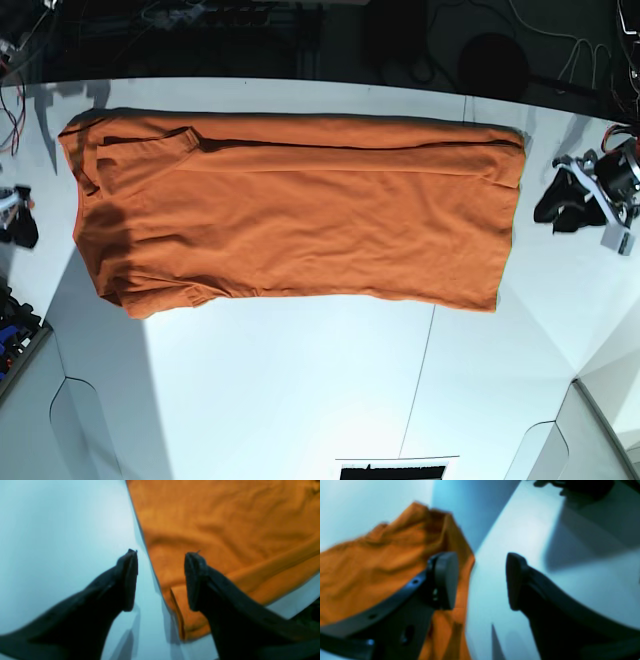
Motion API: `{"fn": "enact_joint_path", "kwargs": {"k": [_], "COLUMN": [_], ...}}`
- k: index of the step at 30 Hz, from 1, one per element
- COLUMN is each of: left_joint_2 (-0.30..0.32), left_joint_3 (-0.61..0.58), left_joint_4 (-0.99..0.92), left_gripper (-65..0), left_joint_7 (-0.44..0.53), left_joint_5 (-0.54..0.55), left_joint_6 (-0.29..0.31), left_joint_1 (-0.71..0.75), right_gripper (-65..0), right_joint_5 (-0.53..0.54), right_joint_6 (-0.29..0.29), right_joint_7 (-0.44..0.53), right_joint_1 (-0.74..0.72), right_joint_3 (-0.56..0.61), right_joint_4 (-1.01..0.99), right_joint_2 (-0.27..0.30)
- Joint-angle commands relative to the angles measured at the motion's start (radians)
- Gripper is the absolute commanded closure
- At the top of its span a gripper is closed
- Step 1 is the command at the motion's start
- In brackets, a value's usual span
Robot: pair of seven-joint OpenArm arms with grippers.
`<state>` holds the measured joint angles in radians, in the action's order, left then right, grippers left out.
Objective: Layout the t-shirt on the table in an organized manner, then fold the t-shirt properly
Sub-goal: 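Grasp the hem corners with both grippers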
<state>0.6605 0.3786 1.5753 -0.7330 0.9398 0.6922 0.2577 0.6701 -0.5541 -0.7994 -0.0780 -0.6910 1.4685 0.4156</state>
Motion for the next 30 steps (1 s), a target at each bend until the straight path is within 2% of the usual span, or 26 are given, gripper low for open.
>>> {"fn": "enact_joint_path", "kwargs": {"k": [1, 5, 9, 13, 15, 19, 24, 30], "left_joint_2": [0.026, 0.036, 0.038, 0.038, 0.037, 0.027, -0.030, -0.107], "left_joint_3": [-0.002, -0.062, -0.153, -0.247, -0.295, -0.400, -0.512, -0.561], "left_joint_4": [0.013, 0.013, -0.002, -0.111, -0.196, -0.396, -0.646, -0.869], "left_gripper": [-33.2, -33.2, -34.7, -41.4, -41.7, -41.7, -41.7, -41.7], "left_joint_7": [0.019, 0.034, 0.101, 0.150, 0.185, 0.292, 0.362, 0.448], "left_joint_5": [0.017, -0.005, -0.108, -0.163, -0.181, -0.260, -0.357, -0.457], "left_joint_6": [0.006, 0.006, 0.006, 0.006, 0.006, 0.006, -0.008, -0.026], "left_joint_1": [-0.016, -0.053, -0.119, -0.229, -0.304, -0.486, -0.691, -0.802], "right_gripper": [-30.6, -30.6, -30.6, -30.6, -30.6, -30.6, -30.6, -30.6], "right_joint_5": [0.005, -0.070, -0.158, -0.202, -0.204, -0.203, -0.211, -0.215], "right_joint_6": [0.001, 0.001, 0.001, 0.002, 0.005, 0.005, 0.005, 0.006], "right_joint_7": [0.042, 0.117, 0.194, 0.238, 0.251, 0.250, 0.249, 0.245], "right_joint_1": [-0.057, -0.227, -0.367, -0.431, -0.434, -0.425, -0.420, -0.423], "right_joint_3": [0.019, 0.137, 0.270, 0.383, 0.417, 0.433, 0.433, 0.432], "right_joint_4": [-0.030, -0.233, -0.427, -0.552, -0.578, -0.595, -0.595, -0.595], "right_joint_2": [0.019, 0.019, 0.014, 0.000, -0.008, -0.020, -0.020, -0.029]}}
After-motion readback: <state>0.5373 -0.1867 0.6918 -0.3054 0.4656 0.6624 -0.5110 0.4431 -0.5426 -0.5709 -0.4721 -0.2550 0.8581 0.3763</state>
